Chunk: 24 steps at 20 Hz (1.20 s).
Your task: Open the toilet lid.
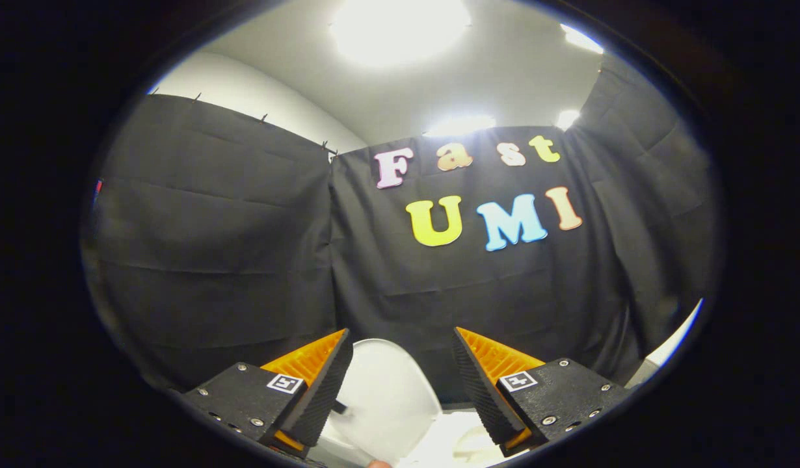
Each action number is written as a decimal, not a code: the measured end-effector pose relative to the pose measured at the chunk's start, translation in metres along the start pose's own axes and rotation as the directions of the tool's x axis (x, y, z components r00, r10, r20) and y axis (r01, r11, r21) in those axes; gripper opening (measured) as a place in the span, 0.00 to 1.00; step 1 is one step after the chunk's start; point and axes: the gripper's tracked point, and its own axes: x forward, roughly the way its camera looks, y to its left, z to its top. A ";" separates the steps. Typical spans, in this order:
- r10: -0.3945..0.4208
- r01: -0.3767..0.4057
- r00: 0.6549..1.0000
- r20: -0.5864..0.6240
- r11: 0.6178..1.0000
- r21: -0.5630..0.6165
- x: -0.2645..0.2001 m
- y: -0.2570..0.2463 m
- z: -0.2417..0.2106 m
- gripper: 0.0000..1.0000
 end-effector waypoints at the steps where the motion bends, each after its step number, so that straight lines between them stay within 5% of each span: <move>1: -0.001 0.001 1.000 0.012 0.999 -0.033 -0.005 -0.015 0.001 0.94; 9: -0.119 0.120 0.993 0.013 0.989 -0.083 -0.034 -0.151 0.009 0.94; 18: -0.248 0.247 0.969 -0.003 0.965 -0.094 -0.084 -0.243 0.004 0.94; 24: -0.262 0.261 0.965 -0.008 0.962 -0.084 -0.086 -0.274 -0.013 0.94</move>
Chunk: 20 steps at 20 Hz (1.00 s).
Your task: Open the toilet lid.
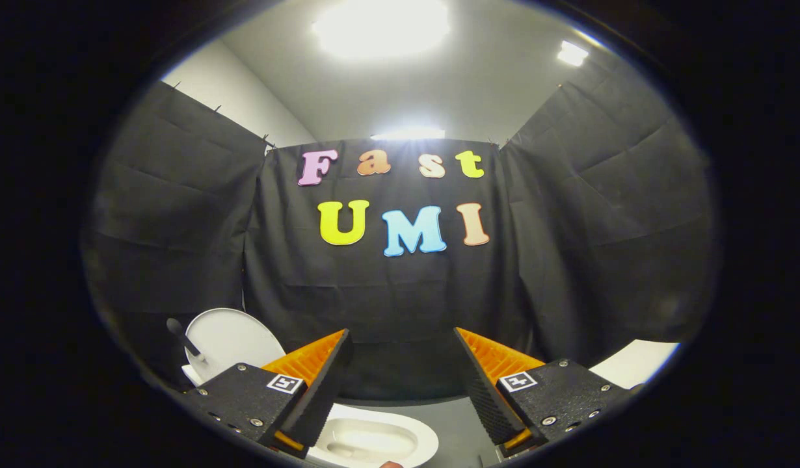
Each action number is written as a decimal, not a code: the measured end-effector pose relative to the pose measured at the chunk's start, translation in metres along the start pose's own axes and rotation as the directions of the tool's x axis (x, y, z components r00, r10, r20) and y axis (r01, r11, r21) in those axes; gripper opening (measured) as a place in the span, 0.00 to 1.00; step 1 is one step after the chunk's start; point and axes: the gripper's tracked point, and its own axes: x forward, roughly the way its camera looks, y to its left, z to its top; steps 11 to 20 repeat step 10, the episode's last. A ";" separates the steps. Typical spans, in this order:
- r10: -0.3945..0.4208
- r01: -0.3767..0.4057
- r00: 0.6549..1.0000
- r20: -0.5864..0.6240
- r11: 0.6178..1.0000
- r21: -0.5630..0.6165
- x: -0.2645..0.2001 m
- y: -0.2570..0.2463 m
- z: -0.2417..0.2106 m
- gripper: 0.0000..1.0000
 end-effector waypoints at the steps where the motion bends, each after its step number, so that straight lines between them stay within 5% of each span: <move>1: -0.004 0.004 1.000 -0.006 1.000 0.001 0.002 -0.004 -0.004 0.94; 20: -0.031 0.031 1.000 0.001 0.999 -0.011 0.004 -0.025 -0.009 0.94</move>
